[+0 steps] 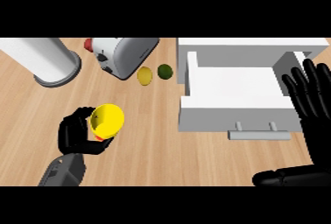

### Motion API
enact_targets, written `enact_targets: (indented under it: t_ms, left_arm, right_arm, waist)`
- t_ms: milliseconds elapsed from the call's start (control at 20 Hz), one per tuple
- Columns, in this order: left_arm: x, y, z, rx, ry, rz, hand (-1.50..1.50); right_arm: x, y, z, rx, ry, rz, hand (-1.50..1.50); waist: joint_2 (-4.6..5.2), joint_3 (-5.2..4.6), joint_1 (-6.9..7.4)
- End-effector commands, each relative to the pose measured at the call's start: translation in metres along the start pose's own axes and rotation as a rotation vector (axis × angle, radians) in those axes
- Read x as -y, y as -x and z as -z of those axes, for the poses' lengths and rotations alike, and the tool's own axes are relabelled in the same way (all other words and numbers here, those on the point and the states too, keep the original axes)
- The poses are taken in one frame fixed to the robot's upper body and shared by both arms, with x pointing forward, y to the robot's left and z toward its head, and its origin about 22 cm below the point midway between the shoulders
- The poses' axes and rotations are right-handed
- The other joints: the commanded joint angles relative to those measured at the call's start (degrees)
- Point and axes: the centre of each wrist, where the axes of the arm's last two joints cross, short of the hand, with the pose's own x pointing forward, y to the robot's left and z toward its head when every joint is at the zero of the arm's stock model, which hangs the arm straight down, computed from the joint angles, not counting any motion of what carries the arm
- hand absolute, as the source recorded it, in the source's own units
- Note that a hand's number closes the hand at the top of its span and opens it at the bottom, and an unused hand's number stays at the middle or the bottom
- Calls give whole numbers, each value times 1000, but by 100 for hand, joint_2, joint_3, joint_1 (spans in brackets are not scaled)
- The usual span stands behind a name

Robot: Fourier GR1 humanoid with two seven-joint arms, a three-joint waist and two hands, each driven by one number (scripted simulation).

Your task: Pick up the cup, place it into the drawer and close the drawer

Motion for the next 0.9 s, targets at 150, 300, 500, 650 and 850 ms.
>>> enact_targets:
  t_ms: [150, 300, 500, 650, 850]
  left_arm:
    - [49, -45, 40, 33, 172, -65, 150]
    - [69, -71, 42, 19, 196, -77, 150]
    - [111, -88, 91, 48, 197, -100, 150]
    - [127, -103, 103, 44, 202, -96, 150]
    - [150, -126, 132, 58, 237, -79, 150]
  right_arm:
    - [-1, 7, -15, -17, 8, 27, -150]
    - [3, 11, -1, -11, 11, 3, -150]
    - [11, -2, -7, -11, -2, 2, -150]
    - [6, -4, 4, -6, 8, -13, -150]
    - [15, 4, 8, 15, 8, -2, -150]
  waist:
    - [-25, 7, 30]
    - [-17, 5, 48]
    - [-3, 0, -31]
    - [7, -2, -20]
    - [14, -1, -32]
